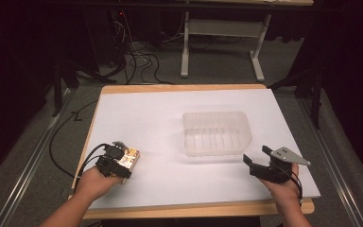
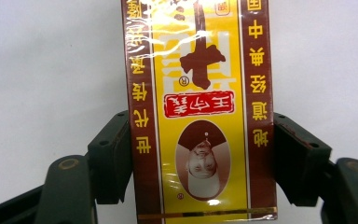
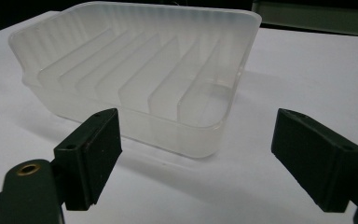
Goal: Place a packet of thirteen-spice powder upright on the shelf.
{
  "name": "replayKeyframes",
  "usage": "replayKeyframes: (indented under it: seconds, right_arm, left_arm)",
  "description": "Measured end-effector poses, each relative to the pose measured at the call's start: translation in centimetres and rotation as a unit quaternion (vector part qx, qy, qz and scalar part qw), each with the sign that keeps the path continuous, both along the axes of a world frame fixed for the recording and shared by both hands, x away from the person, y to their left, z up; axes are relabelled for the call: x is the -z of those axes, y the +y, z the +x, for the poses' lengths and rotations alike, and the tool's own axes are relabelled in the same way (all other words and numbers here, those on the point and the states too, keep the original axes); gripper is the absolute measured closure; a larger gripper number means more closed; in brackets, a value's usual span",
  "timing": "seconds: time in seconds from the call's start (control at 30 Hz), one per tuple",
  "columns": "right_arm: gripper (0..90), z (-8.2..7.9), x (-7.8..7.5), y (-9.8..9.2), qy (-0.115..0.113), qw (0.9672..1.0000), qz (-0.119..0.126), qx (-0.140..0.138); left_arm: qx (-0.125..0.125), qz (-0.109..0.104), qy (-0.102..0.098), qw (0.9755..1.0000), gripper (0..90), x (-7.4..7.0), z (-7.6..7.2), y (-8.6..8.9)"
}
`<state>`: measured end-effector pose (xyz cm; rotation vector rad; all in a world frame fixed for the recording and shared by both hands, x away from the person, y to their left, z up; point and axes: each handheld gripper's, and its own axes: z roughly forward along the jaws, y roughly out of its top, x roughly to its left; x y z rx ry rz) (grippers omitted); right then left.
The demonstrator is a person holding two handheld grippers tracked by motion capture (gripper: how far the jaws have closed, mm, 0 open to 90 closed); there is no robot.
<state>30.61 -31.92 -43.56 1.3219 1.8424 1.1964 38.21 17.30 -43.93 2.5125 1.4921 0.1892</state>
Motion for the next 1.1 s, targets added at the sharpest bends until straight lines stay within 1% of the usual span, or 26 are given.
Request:
replayKeyframes:
  seconds: [0.13,0.3,0.43,0.5,0.57,0.67,0.77,0.83,1.0,1.07,1.1]
  right_arm:
    - [16.5,0.0,0.0,0.0,-0.001,1.0000,-0.002,-0.001]
    - [16.8,0.0,0.0,0.0,-0.001,1.0000,-0.002,0.001]
    - [16.8,0.0,0.0,0.0,-0.001,1.0000,-0.002,-0.001]
    - [16.8,0.0,0.0,0.0,-0.001,1.0000,-0.002,-0.001]
    - [16.9,0.0,0.1,0.0,-0.002,1.0000,-0.003,-0.002]
    - [16.9,0.0,0.0,0.0,-0.001,1.0000,-0.002,-0.001]
    - [16.9,0.0,0.1,0.1,-0.003,1.0000,-0.004,-0.003]
    - [16.9,0.0,0.1,0.2,0.000,1.0000,-0.003,0.000]
    - [17.0,0.0,0.1,0.1,-0.001,1.0000,-0.005,0.000]
    - [17.0,0.0,0.1,0.1,-0.001,1.0000,-0.006,0.000]
    - [17.0,0.0,0.1,0.1,-0.001,1.0000,-0.007,0.000]
  left_arm:
    - [0.012,-0.007,-0.016,0.9998,31.9,-0.4,-0.4,-0.2]
    - [0.023,-0.018,-0.041,0.9988,32.1,-0.7,-0.9,-0.5]
    - [0.033,-0.033,-0.069,0.9965,32.2,-1.0,-1.3,-0.6]
    - [0.035,-0.051,-0.081,0.9948,32.3,-1.1,-1.5,-0.6]
    - [0.036,-0.064,-0.093,0.9929,32.3,-1.2,-1.7,-0.5]
    - [0.035,-0.079,-0.110,0.9901,32.3,-1.3,-2.0,-0.5]
    - [0.040,-0.086,-0.127,0.9874,32.3,-1.3,-2.3,-0.4]
    - [0.041,-0.096,-0.133,0.9856,32.4,-1.3,-2.5,-0.4]
    - [0.043,-0.120,-0.157,0.9794,32.4,-1.2,-3.0,-0.3]
    - [0.043,-0.134,-0.167,0.9759,32.4,-1.2,-3.2,-0.2]
    - [0.043,-0.143,-0.173,0.9736,32.4,-1.3,-3.3,-0.2]
